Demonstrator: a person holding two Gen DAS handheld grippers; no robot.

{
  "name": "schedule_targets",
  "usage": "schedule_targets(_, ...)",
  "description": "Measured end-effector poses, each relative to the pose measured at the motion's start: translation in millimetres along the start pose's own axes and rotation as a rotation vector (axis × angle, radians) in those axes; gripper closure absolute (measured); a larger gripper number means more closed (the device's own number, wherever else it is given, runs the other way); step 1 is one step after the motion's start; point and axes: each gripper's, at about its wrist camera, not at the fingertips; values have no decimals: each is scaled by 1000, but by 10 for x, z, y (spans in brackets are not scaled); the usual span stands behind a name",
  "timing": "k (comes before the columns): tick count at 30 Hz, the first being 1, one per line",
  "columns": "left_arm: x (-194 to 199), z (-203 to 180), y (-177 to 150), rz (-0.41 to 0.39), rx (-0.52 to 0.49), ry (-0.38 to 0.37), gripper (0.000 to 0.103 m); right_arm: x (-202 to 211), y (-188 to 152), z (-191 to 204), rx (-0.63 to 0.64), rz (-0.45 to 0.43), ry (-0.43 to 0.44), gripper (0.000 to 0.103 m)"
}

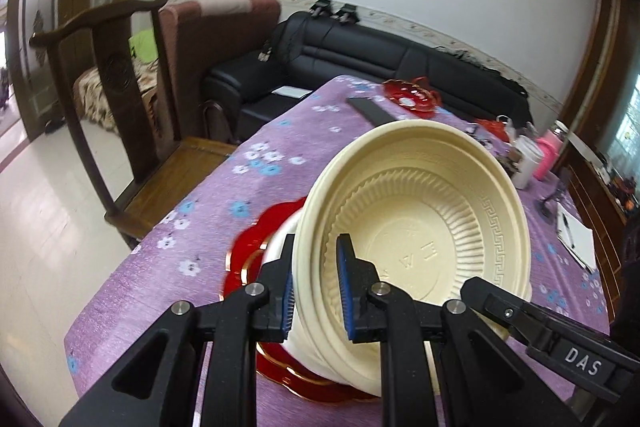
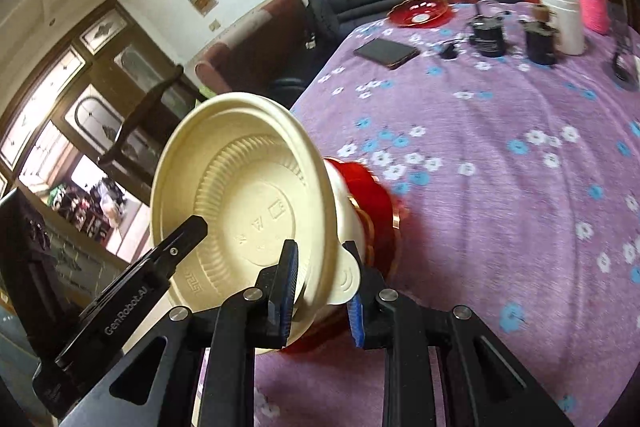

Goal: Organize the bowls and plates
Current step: 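Carry the beige bowl over the red plate stack, then lower the beige bowl into the white bowls and open both grippers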

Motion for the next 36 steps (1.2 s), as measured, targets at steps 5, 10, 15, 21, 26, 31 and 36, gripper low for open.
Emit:
schedule_targets(5,-147,178,-3,31,34,7,86,-197,9,97,10,33,-20,78)
schedule_targets(10,-202,233,-29,48,48,2,86,-279,4,125,19,44,-37,78)
schedule_targets(15,-194,272,-25,50,75,-19,82,-295,-4,191,45,34,-64,76)
schedule_targets(21,-139,265,-20,37,81,-36,76,-305,-17,274,82,2,-114,70)
schedule_targets(26,-8,231,-2,-14,75,-21,51,-283,-9,313,98,-26,-121,53)
schedule_targets(31,142,263,16,-58,90,-19,44,-255,-22,361,128,-56,-147,44)
schedule_targets(36,278,303,15,-102,105,-13,38,-185,-49,416,170,-111,-193,41)
Point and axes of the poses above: each gripper's, at about its wrist camera, not at the fingertips, and x roughly against the way its jaws point, z to its left, y to its top, and after that the axes turned 11 degrees about -y, right-handed
